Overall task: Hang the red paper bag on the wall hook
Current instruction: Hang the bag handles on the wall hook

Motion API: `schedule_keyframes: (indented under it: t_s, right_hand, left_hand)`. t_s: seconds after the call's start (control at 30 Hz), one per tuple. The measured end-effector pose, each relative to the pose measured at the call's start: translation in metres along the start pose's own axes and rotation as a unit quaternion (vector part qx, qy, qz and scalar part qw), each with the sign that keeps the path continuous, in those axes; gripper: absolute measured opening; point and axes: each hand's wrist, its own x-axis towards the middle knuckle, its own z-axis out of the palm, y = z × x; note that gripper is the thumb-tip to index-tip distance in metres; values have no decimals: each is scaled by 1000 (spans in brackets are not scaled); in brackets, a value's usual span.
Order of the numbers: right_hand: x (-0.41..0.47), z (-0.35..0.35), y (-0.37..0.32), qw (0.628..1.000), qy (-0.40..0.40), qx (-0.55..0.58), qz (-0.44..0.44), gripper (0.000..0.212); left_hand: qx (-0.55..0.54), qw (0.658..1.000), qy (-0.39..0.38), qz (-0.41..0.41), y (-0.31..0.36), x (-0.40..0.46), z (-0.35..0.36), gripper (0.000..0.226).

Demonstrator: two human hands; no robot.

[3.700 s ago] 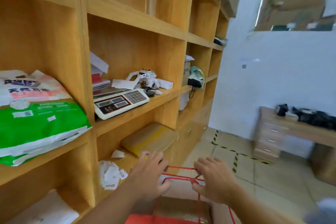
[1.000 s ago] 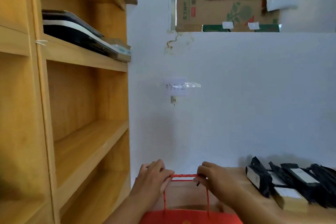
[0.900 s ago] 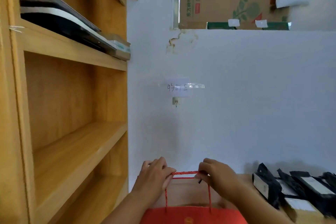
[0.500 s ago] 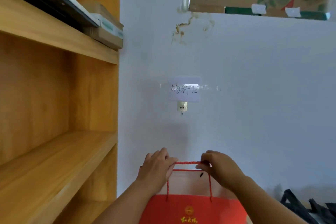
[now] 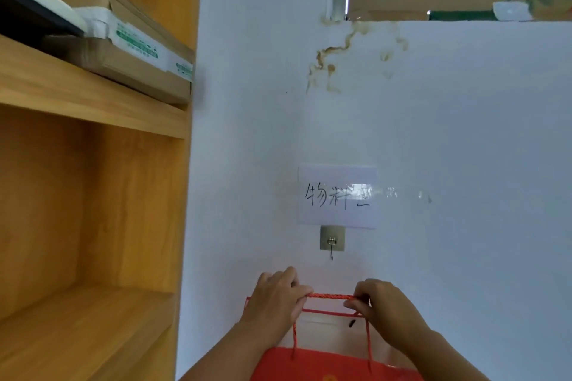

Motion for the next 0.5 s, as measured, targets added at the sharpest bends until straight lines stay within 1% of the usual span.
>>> schedule_keyframes:
  t_s: [0.1, 0.2, 0.3, 0.43, 0.5]
  right_hand:
    - [46, 4, 16, 1000, 17, 17, -11, 28]
    - [77, 10, 28, 997, 47, 57, -15, 25]
    - [99, 19, 42, 993, 75, 86, -17, 35]
    - [120, 34, 58, 990, 95, 99, 3, 35]
    - [128, 42, 67, 989, 106, 98, 14, 34]
  left_hand:
    - [6, 1000, 6, -11, -18, 30, 15, 28]
    - [14, 1000, 18, -17, -37, 53, 30, 30]
    - [15, 999, 31, -19, -54, 71, 44, 29]
    - [-19, 999, 44, -25, -63, 88, 60, 28]
    - [-40, 997, 57, -36, -63, 96, 67, 23]
